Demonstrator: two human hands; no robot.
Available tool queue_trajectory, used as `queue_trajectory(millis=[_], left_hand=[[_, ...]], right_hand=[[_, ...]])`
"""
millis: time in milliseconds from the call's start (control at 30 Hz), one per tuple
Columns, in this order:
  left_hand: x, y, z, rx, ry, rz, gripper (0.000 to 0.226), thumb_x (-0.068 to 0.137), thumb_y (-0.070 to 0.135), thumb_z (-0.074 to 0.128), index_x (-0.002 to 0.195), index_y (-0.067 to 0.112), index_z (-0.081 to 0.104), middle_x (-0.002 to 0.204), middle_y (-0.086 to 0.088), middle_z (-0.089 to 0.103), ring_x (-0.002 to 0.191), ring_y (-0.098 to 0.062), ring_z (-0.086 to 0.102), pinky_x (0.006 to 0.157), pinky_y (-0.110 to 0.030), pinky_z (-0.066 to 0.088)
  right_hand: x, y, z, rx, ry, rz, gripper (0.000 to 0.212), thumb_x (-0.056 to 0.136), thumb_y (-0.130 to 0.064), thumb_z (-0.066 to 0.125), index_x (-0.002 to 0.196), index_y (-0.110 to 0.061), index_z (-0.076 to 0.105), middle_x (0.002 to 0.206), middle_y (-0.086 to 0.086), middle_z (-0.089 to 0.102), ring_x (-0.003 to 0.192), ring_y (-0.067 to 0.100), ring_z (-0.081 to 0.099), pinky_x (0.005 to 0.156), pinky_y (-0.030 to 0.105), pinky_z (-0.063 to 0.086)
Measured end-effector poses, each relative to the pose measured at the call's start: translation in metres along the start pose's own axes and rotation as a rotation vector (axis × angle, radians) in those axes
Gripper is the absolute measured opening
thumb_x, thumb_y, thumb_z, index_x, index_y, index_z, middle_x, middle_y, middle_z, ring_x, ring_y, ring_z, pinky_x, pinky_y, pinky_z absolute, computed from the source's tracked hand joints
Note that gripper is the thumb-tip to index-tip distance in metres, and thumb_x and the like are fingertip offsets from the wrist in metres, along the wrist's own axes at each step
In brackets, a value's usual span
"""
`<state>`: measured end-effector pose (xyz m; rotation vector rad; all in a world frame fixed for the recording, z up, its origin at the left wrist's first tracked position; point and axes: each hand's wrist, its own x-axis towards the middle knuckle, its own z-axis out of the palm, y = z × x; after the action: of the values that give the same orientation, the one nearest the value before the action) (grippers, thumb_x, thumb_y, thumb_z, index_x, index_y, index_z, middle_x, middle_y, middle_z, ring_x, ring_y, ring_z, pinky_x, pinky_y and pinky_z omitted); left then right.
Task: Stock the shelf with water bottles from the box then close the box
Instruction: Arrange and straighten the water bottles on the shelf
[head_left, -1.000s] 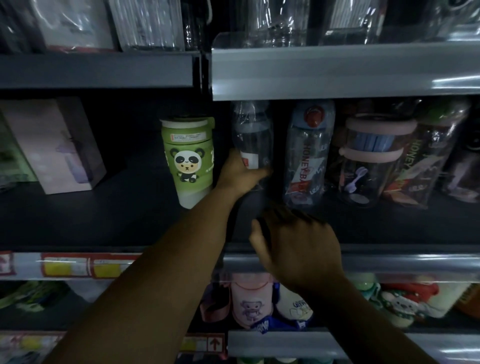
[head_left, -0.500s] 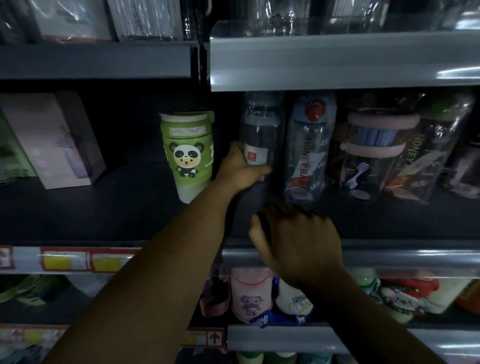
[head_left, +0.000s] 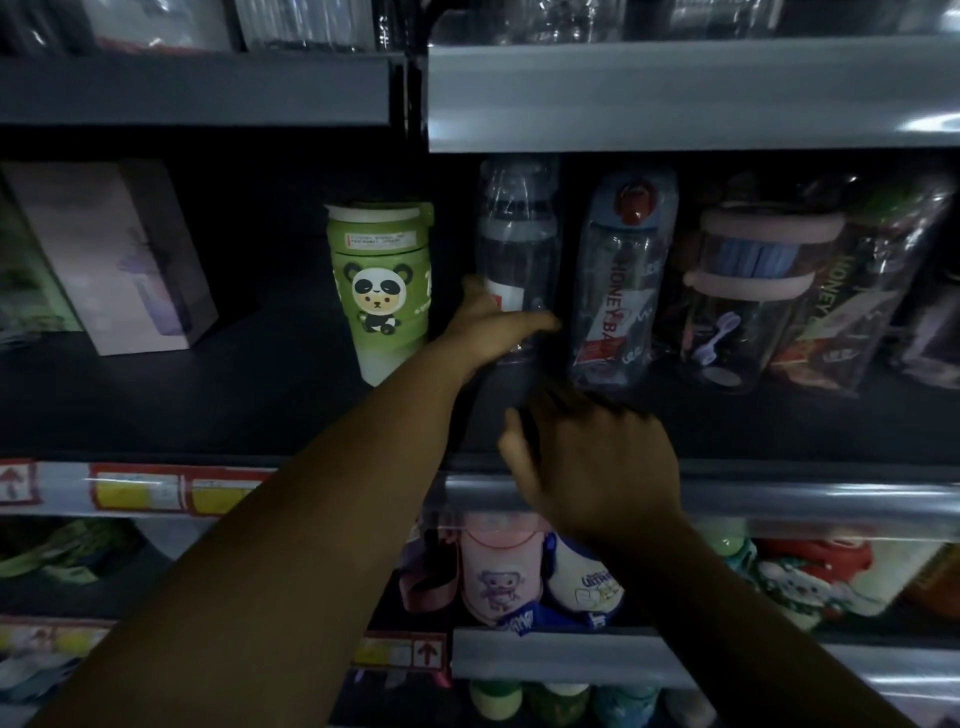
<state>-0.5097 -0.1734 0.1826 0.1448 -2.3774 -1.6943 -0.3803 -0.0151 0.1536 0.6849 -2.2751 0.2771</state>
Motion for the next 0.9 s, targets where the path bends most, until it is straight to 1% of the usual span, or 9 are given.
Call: queue_trajectory(millis=[100,200,267,333,467,567,667,800,900], left_hand=[[0.0,-0.001,0.003,0.076,0.117,0.044,0.113,0.059,0.046,0.097,0.147,0.012,0.036,0.134,-0.003,0.059,0.117,-0.021,0.061,0.099,-0.041,0.056],[0.002,-0.002,0.002,0.102,0.183,0.088,0.084,0.058,0.035,0.095,0.13,0.013,0.06,0.118,-0.002,0.07,0.103,-0.018,0.069,0.092,-0.041,0.06],[0.004,-0.003,-0.002,0.059,0.179,0.092,0.073,0.052,0.03,0.09,0.12,0.014,0.067,0.107,-0.001,0.074,0.094,-0.016,0.072,0.086,-0.039,0.062],[0.006,-0.005,-0.007,0.01,0.159,0.099,0.075,0.051,0.026,0.09,0.12,0.013,0.066,0.104,-0.001,0.075,0.092,-0.015,0.074,0.08,-0.033,0.063],[0.006,-0.008,-0.011,-0.058,0.104,0.076,0.064,0.067,0.017,0.088,0.126,0.012,0.061,0.109,-0.004,0.075,0.097,-0.018,0.074,0.075,-0.028,0.063],[0.005,-0.006,-0.009,-0.099,0.062,0.063,0.074,0.067,0.021,0.089,0.13,0.012,0.052,0.112,-0.004,0.072,0.101,-0.021,0.073,0.079,-0.03,0.062],[-0.001,-0.004,-0.004,-0.09,0.089,0.077,0.087,0.069,0.019,0.095,0.135,0.012,0.039,0.117,-0.001,0.066,0.103,-0.013,0.067,0.082,-0.025,0.057],[0.005,-0.012,-0.001,-0.035,0.168,0.109,0.088,0.054,0.033,0.099,0.129,0.01,0.059,0.115,-0.003,0.073,0.103,-0.017,0.071,0.095,-0.039,0.059],[0.01,-0.014,-0.003,0.005,0.175,0.114,0.076,0.061,0.022,0.098,0.127,0.01,0.062,0.116,-0.004,0.073,0.104,-0.02,0.071,0.096,-0.041,0.059]], right_hand=[[0.0,0.001,0.002,0.017,0.003,-0.001,0.035,0.097,-0.044,0.048,0.071,-0.023,0.06,0.065,-0.003,0.06,0.049,0.01,0.034,0.052,0.02,0.007],[-0.001,0.002,0.002,0.004,-0.003,0.002,0.036,0.097,-0.044,0.046,0.072,-0.023,0.061,0.067,-0.002,0.062,0.048,0.014,0.047,0.052,0.023,0.013],[-0.001,0.001,0.0,0.009,-0.011,0.013,0.036,0.097,-0.044,0.047,0.072,-0.023,0.061,0.065,-0.002,0.061,0.047,0.013,0.043,0.051,0.02,0.008],[-0.001,0.001,-0.001,0.012,-0.019,0.017,0.036,0.097,-0.044,0.048,0.072,-0.023,0.061,0.064,-0.003,0.061,0.047,0.013,0.042,0.052,0.018,0.004],[0.0,0.0,0.0,0.034,0.006,0.015,0.036,0.097,-0.043,0.049,0.071,-0.021,0.06,0.062,-0.002,0.059,0.046,0.013,0.039,0.052,0.019,0.006],[-0.002,0.002,0.001,0.028,0.007,0.013,0.038,0.097,-0.044,0.046,0.072,-0.021,0.062,0.065,-0.001,0.061,0.047,0.015,0.046,0.051,0.021,0.015],[-0.002,0.002,0.002,0.01,-0.002,0.022,0.039,0.097,-0.045,0.044,0.072,-0.021,0.063,0.068,-0.001,0.062,0.05,0.017,0.054,0.053,0.024,0.021],[0.0,0.001,0.002,0.005,-0.015,0.036,0.039,0.098,-0.046,0.043,0.073,-0.023,0.062,0.067,-0.003,0.061,0.049,0.013,0.044,0.051,0.023,0.015],[0.001,0.002,0.003,0.006,-0.006,0.041,0.039,0.097,-0.047,0.042,0.072,-0.025,0.061,0.065,-0.004,0.06,0.051,0.01,0.034,0.05,0.021,0.011]])
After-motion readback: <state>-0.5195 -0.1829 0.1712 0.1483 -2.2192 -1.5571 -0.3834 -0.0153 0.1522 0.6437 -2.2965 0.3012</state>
